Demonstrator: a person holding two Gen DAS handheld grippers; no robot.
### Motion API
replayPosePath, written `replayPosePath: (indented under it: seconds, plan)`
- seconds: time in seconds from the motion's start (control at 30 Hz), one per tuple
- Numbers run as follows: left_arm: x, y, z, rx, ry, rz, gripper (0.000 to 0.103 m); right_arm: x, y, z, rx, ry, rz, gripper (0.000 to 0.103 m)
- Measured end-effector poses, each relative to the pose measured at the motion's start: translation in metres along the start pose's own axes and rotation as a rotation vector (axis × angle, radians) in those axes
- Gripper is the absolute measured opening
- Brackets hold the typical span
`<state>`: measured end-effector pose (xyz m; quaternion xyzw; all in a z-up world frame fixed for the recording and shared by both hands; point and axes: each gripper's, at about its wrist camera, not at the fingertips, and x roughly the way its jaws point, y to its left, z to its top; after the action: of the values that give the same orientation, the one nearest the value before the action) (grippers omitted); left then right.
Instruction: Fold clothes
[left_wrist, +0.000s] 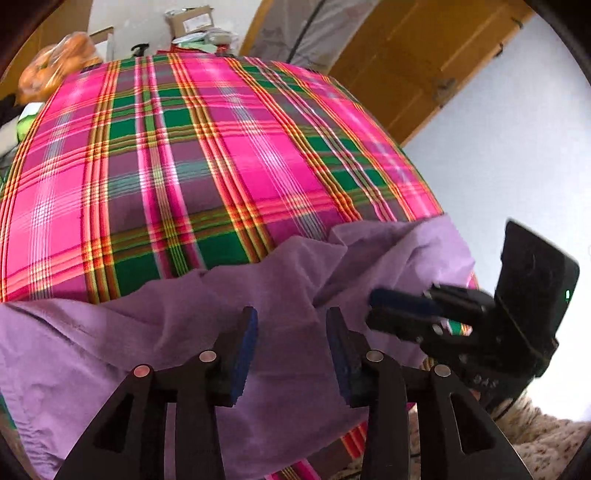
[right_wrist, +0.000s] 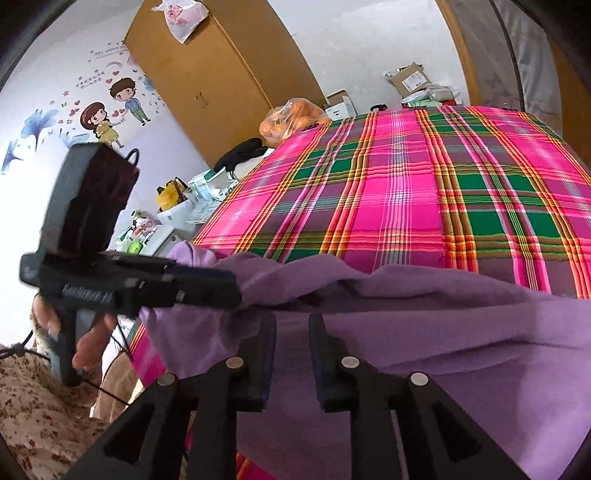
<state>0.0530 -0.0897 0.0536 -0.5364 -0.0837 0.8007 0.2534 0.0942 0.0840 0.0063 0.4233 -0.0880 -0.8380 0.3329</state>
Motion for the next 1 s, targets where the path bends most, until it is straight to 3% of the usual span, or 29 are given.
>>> replayPosePath:
  seconds: [0.13, 0.3, 0.53, 0.63, 0.87, 0.93, 1.0]
  plan:
    - [0.002, 0.004, -0.002, -0.012, 0.015, -0.017, 0.04, 0.011, -0.002, 0.01, 0.025, 0.029, 0.068, 0.022]
    - [-0.015, 0.039, -0.003, -0.145, -0.051, -0.049, 0.04, 0.03, -0.005, 0.01, 0.069, 0.122, 0.21, 0.037]
    - [-0.019, 0.068, -0.005, -0.242, -0.073, -0.052, 0.04, 0.056, 0.002, 0.018, 0.059, 0.195, 0.283, 0.045]
    - [-0.015, 0.071, -0.005, -0.25, -0.063, -0.062, 0.04, 0.066, 0.001, 0.022, 0.063, 0.218, 0.288, 0.045]
    - [-0.014, 0.076, 0.0, -0.25, -0.072, -0.09, 0.04, 0.069, 0.003, 0.038, 0.053, 0.146, 0.273, 0.044]
    - [-0.014, 0.078, 0.002, -0.249, -0.074, -0.099, 0.04, 0.067, 0.001, 0.044, 0.051, 0.11, 0.267, 0.039]
    - [-0.012, 0.081, 0.005, -0.252, -0.08, -0.11, 0.04, 0.065, -0.001, 0.048, 0.049, 0.075, 0.26, 0.026]
